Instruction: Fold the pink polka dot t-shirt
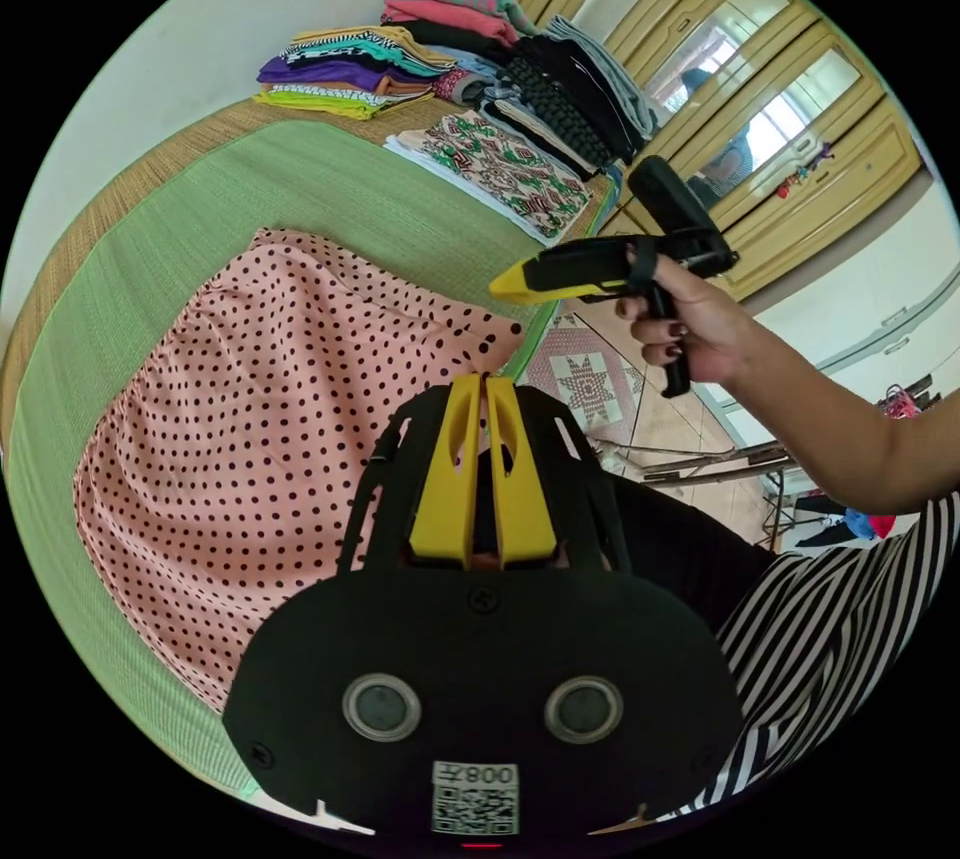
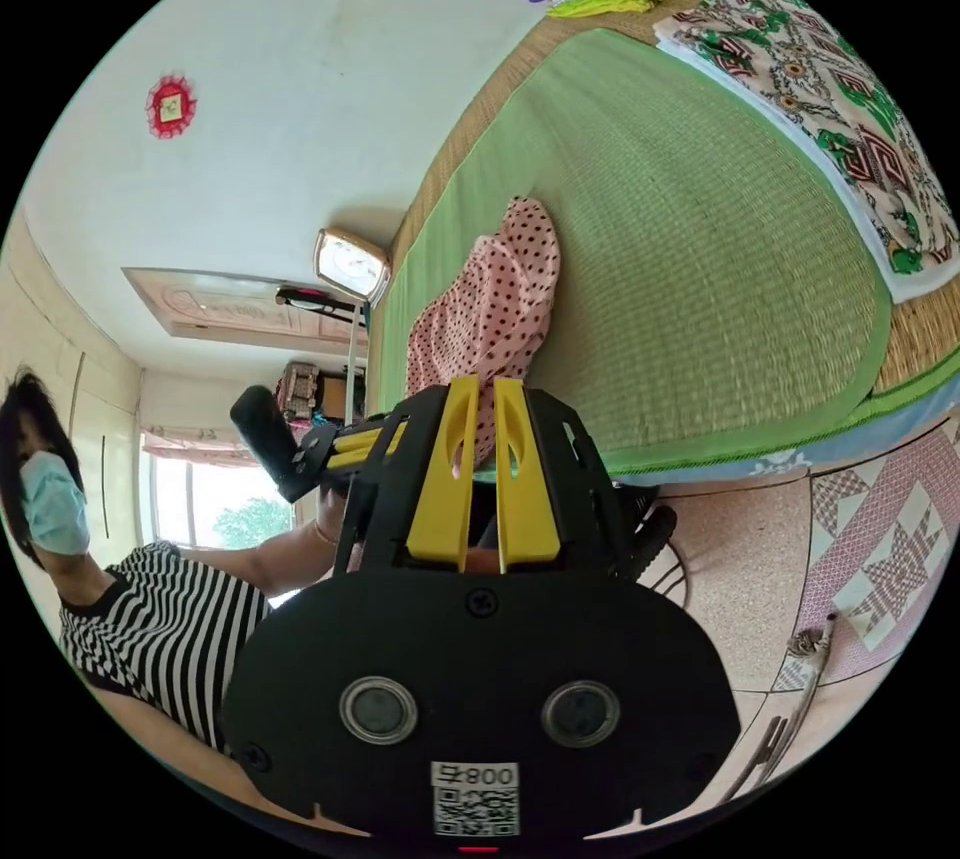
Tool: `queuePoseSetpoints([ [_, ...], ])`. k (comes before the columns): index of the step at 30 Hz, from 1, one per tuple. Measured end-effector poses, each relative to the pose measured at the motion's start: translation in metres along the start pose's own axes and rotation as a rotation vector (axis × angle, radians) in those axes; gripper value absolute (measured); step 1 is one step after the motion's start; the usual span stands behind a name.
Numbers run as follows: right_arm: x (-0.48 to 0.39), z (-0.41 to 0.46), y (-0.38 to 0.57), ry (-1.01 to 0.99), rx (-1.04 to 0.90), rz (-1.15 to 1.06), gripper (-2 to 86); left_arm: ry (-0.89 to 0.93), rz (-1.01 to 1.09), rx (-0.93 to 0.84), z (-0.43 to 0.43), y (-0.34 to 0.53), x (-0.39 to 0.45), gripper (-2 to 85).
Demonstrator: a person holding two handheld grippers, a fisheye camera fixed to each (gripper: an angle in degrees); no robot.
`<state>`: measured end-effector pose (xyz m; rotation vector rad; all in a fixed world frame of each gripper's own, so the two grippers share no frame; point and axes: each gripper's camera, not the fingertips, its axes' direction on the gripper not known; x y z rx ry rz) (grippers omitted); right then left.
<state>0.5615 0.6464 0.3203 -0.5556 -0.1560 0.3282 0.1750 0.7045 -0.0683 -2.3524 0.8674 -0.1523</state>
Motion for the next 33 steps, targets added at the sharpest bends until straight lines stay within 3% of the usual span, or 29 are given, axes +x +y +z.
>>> queuePoseSetpoints([
  [8, 0.019, 0.046, -0.078, -0.06, -0.023, 0.082, 7.7, 0.022, -0.012, 0.006, 0.014, -0.003, 0.005, 0.6],
  [19, 0.005, 0.102, -0.151, 0.008, -0.1, 0.106, 7.8, 0.08, -0.035, 0.0, 0.031, 0.0, 0.003, 0.6],
  [33, -0.041, 0.157, -0.198, -0.012, -0.155, 0.091, 1.8, 0.11, -0.052, 0.01, 0.018, 0.023, -0.018, 0.6],
])
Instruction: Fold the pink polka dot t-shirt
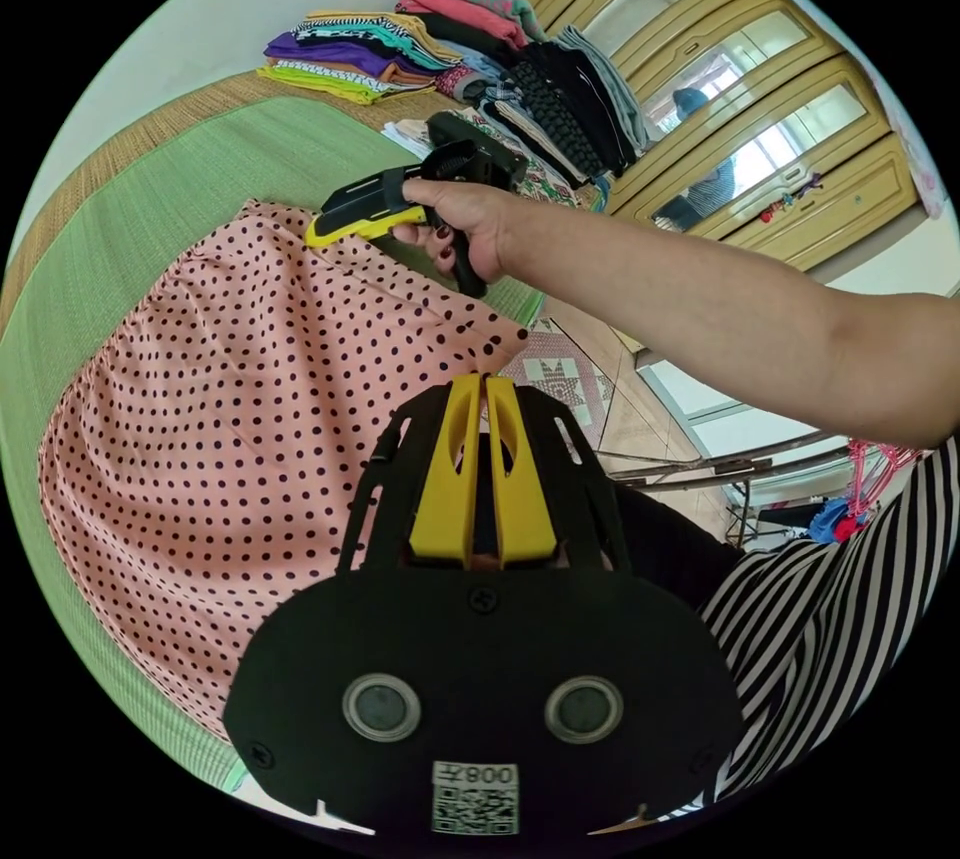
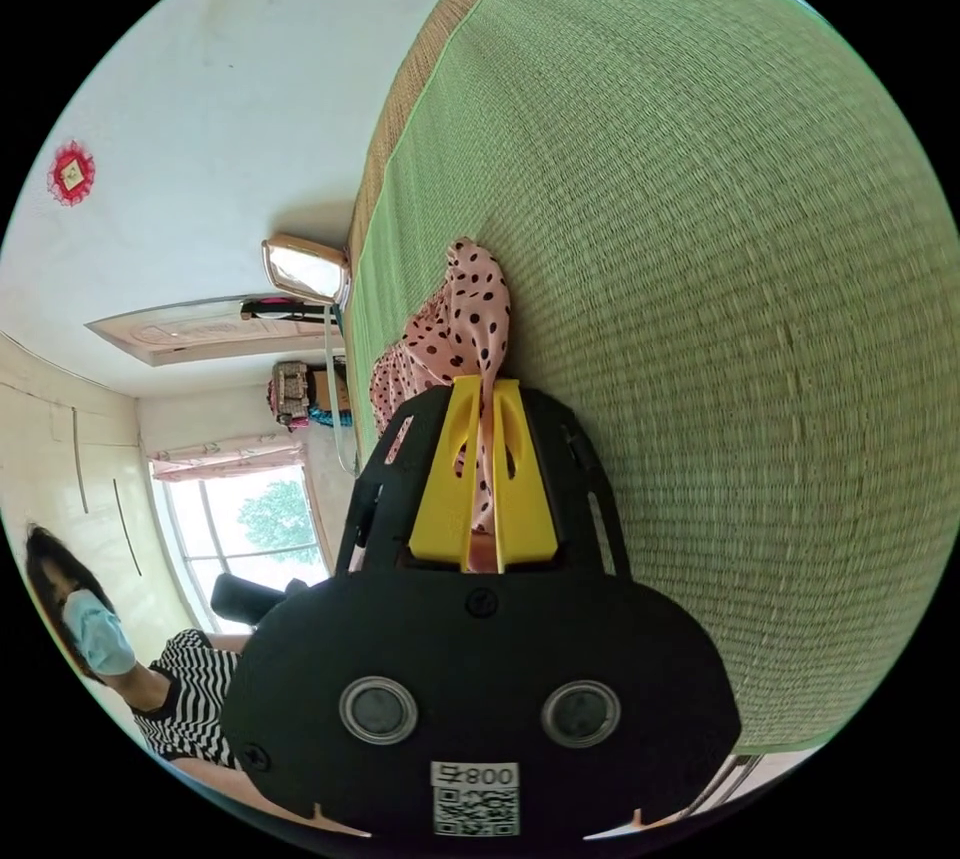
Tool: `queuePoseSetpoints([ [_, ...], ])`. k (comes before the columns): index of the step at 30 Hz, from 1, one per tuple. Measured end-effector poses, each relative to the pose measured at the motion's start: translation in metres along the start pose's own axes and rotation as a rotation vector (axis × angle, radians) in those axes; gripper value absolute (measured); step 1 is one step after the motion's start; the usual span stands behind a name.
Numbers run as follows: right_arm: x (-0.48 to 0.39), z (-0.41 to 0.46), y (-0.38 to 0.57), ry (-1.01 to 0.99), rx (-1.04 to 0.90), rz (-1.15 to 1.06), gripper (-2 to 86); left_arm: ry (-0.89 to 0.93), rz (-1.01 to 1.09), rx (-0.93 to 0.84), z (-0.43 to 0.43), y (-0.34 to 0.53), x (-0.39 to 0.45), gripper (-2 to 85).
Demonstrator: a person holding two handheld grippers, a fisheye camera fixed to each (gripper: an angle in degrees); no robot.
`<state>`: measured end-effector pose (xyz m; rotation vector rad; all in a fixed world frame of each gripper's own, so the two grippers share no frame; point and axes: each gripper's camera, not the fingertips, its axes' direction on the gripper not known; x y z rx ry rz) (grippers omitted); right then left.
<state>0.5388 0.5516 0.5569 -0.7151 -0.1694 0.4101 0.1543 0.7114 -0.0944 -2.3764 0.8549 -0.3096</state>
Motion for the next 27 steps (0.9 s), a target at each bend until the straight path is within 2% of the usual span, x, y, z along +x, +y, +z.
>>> queuePoseSetpoints([
  [7, -0.044, 0.007, 0.001, -0.006, 0.046, -0.041, 0.9, 0.04, -0.029, 0.058, -0.03, 0.027, -0.014, 0.6],
  [16, -0.149, 0.046, 0.003, 0.058, 0.089, -0.15, 0.8, 0.095, -0.16, 0.239, -0.107, 0.101, -0.053, 0.6],
  [27, -0.299, 0.169, 0.002, 0.143, 0.052, -0.311, 0.9, 0.131, -0.461, 0.476, -0.205, 0.248, -0.134, 0.6],
])
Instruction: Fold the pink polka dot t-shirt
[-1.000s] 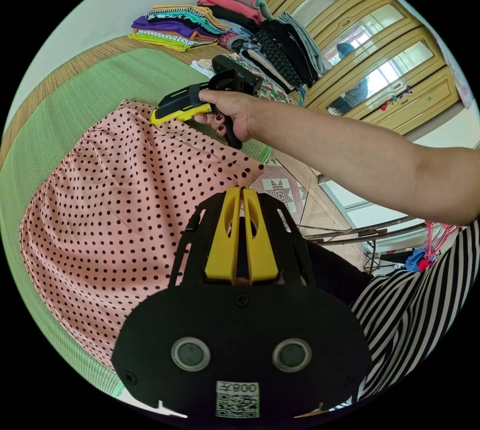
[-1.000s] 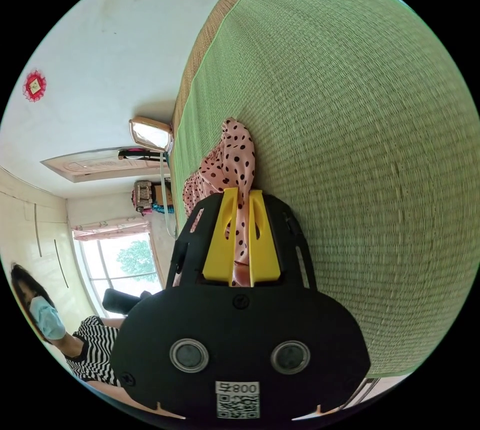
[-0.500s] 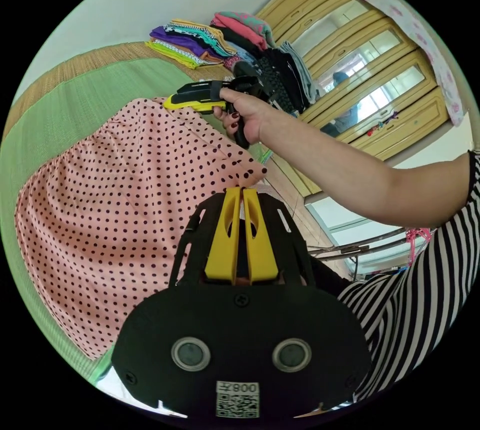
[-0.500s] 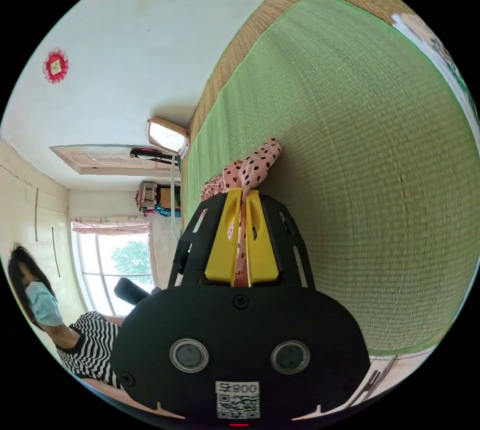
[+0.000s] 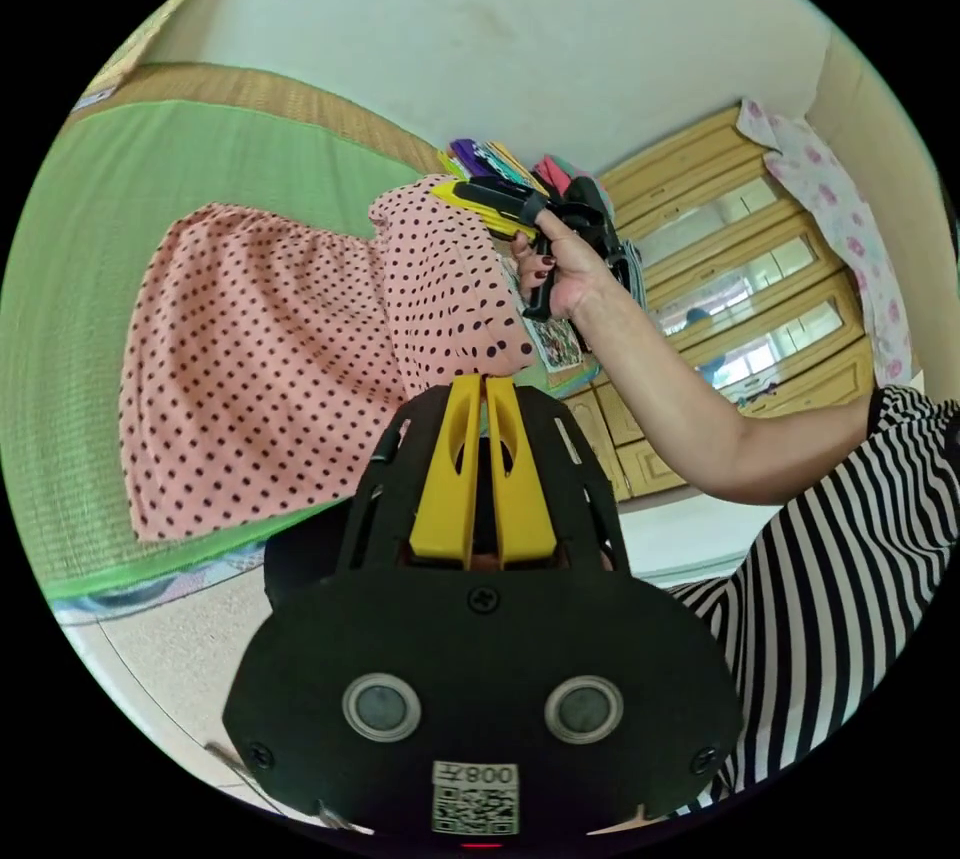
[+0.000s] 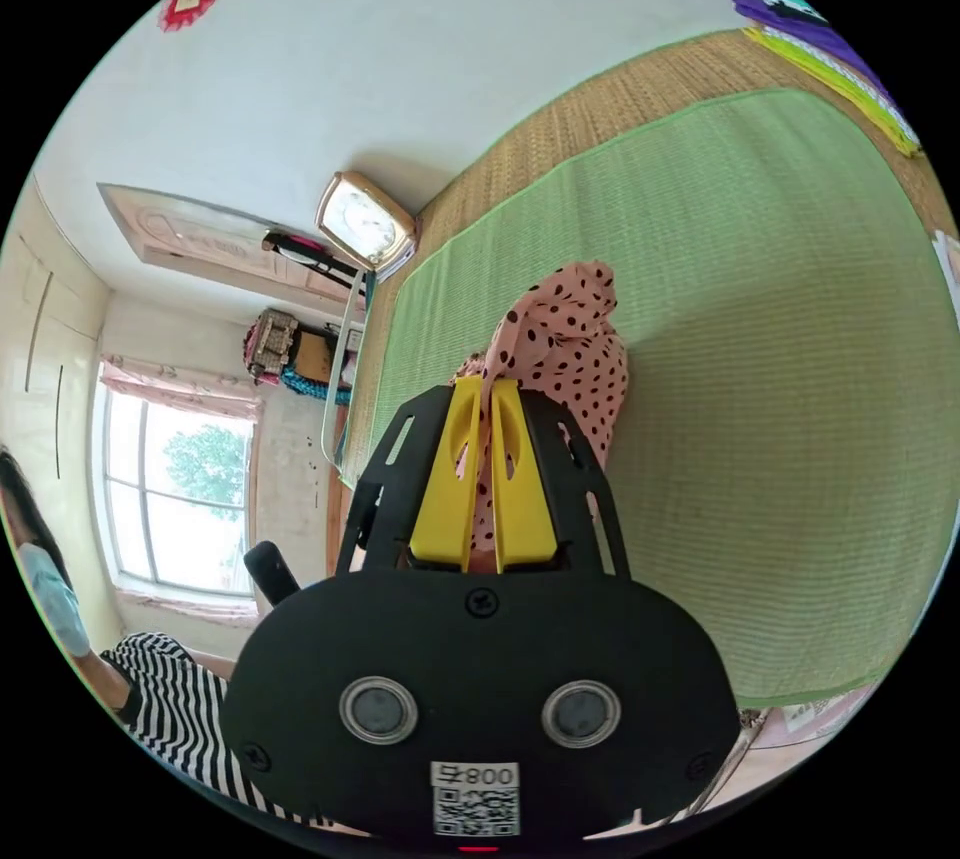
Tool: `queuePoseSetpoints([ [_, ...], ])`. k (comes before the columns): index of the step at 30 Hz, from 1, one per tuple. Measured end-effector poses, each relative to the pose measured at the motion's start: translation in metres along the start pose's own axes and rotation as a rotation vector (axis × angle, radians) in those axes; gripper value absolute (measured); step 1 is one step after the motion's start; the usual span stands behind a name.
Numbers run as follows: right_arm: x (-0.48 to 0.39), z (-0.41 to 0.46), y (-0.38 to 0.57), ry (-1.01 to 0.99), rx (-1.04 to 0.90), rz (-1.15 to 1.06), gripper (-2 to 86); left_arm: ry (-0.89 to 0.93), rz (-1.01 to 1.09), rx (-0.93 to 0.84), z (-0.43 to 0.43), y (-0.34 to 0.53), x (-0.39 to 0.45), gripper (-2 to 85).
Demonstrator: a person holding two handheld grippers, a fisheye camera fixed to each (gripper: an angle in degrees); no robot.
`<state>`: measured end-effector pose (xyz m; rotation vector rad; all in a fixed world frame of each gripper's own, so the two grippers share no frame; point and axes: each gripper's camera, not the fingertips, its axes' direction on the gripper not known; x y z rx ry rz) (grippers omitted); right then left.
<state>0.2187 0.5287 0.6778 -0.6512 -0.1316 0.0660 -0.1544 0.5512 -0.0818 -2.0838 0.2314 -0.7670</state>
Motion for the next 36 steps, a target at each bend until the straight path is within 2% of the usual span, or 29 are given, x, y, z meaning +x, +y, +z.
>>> queuePoseSetpoints([
  [10, -0.107, 0.127, -0.032, 0.1, -0.132, -0.078, 0.8, 0.028, -0.234, 0.132, -0.102, 0.042, -0.099, 0.6],
  [24, -0.2, 0.275, -0.066, 0.276, -0.299, -0.108, 1.0, 0.215, -0.558, 0.244, -0.185, 0.097, -0.221, 0.6],
  [36, -0.249, 0.351, -0.093, 0.332, -0.388, -0.148, 1.5, 0.27, -0.64, 0.301, -0.239, 0.118, -0.27, 0.7],
])
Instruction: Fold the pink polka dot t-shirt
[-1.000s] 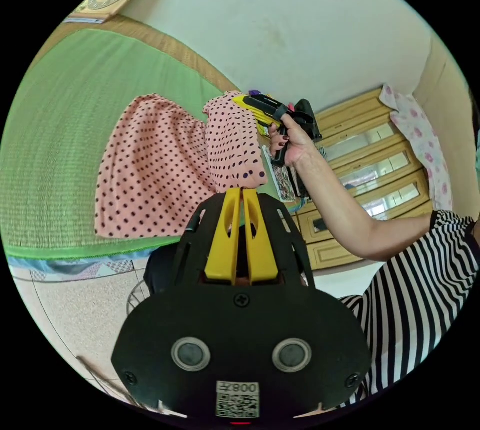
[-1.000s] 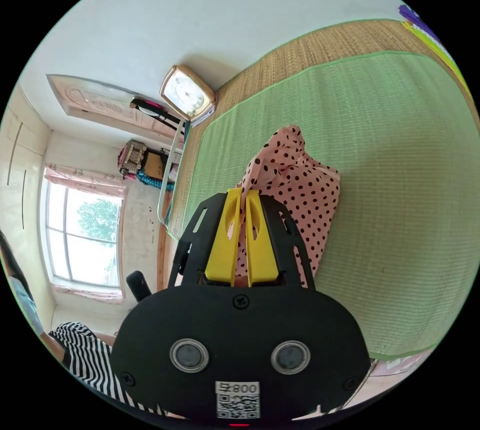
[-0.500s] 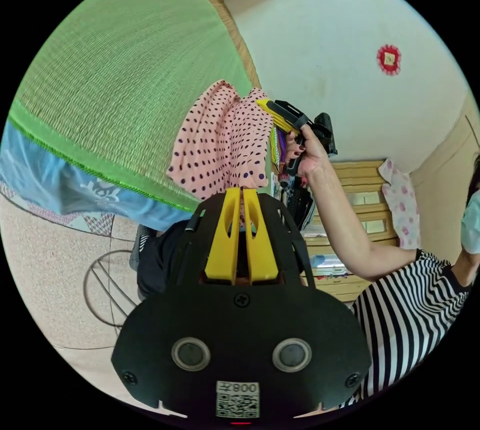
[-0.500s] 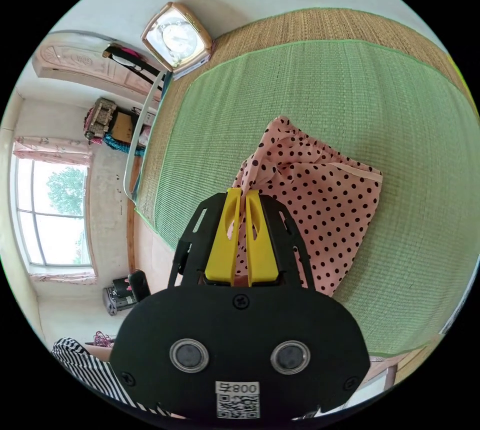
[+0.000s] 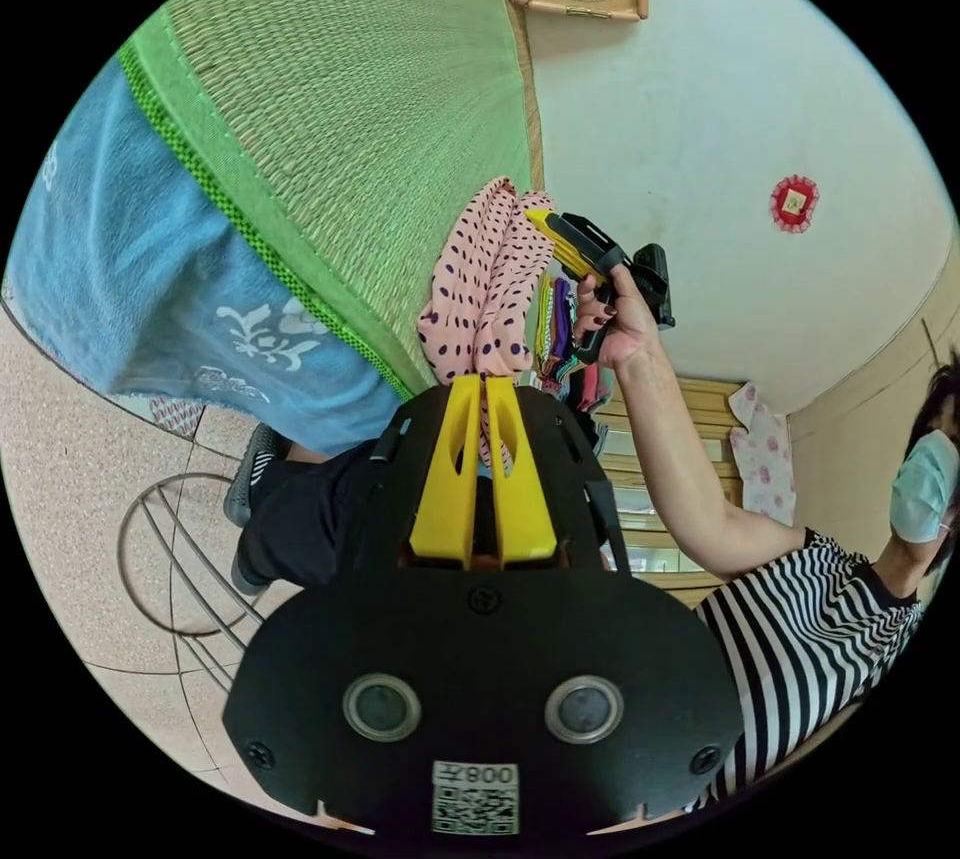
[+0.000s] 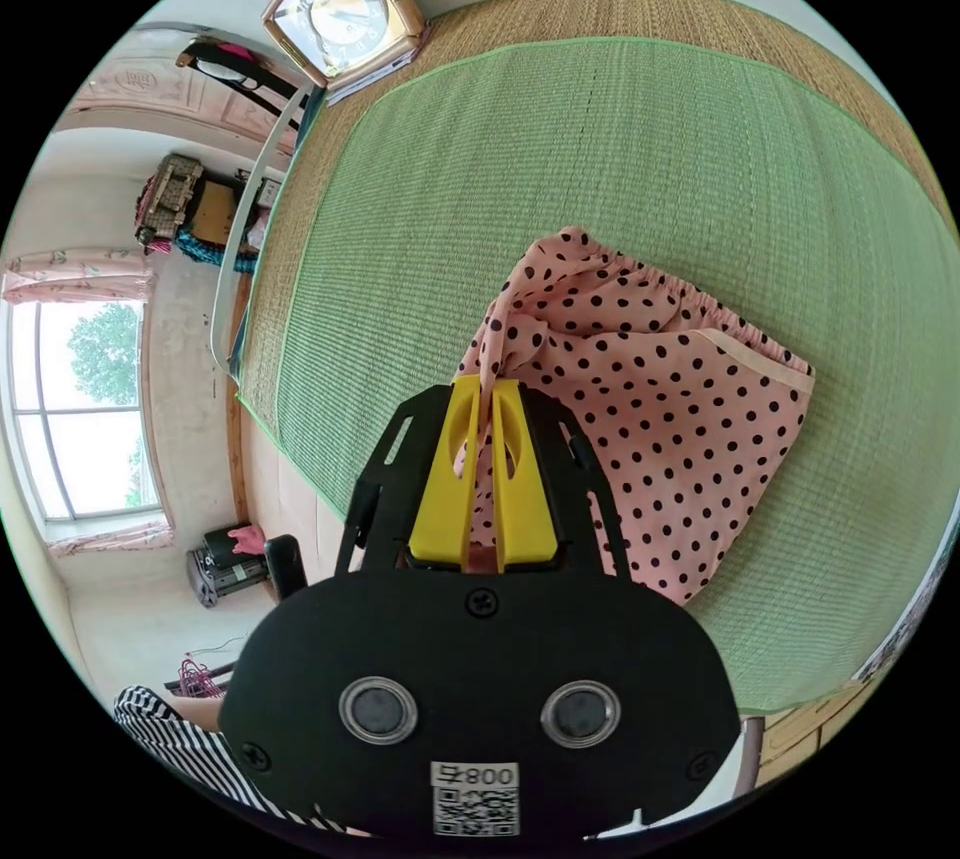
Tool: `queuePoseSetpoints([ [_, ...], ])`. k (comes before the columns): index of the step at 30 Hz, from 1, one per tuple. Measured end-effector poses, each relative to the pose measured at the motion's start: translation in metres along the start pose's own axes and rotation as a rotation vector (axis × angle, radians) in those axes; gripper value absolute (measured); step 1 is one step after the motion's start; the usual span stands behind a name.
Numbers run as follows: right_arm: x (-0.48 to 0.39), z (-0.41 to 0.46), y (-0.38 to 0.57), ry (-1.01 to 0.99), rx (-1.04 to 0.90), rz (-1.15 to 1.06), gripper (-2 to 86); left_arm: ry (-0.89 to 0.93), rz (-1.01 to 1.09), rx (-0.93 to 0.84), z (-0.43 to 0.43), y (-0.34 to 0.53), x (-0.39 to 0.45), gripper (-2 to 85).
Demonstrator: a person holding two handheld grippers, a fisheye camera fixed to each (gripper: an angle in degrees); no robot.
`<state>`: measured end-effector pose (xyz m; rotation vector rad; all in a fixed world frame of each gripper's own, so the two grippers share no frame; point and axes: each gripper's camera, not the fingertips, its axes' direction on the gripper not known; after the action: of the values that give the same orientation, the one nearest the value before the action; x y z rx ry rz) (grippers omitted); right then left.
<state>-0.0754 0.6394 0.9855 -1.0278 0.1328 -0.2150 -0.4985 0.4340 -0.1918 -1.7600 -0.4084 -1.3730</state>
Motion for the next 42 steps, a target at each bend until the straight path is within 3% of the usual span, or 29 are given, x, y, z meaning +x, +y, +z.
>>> queuePoseSetpoints([
  [19, -0.057, -0.002, -0.034, -0.044, 0.004, -0.142, 1.4, 0.056, -0.022, 0.057, -0.053, -0.009, -0.012, 0.7],
  [25, -0.054, 0.013, -0.044, 0.018, -0.005, -0.109, 0.4, -0.029, 0.022, 0.067, -0.068, 0.004, 0.001, 0.4],
  [33, -0.057, 0.032, -0.068, 0.064, -0.016, -0.093, 0.1, -0.193, 0.257, 0.007, -0.054, 0.002, 0.049, 0.3],
  [42, -0.06, 0.057, -0.082, 0.091, -0.052, -0.089, 0.1, -0.318, 0.184, 0.023, -0.053, 0.021, 0.043, 0.2],
])
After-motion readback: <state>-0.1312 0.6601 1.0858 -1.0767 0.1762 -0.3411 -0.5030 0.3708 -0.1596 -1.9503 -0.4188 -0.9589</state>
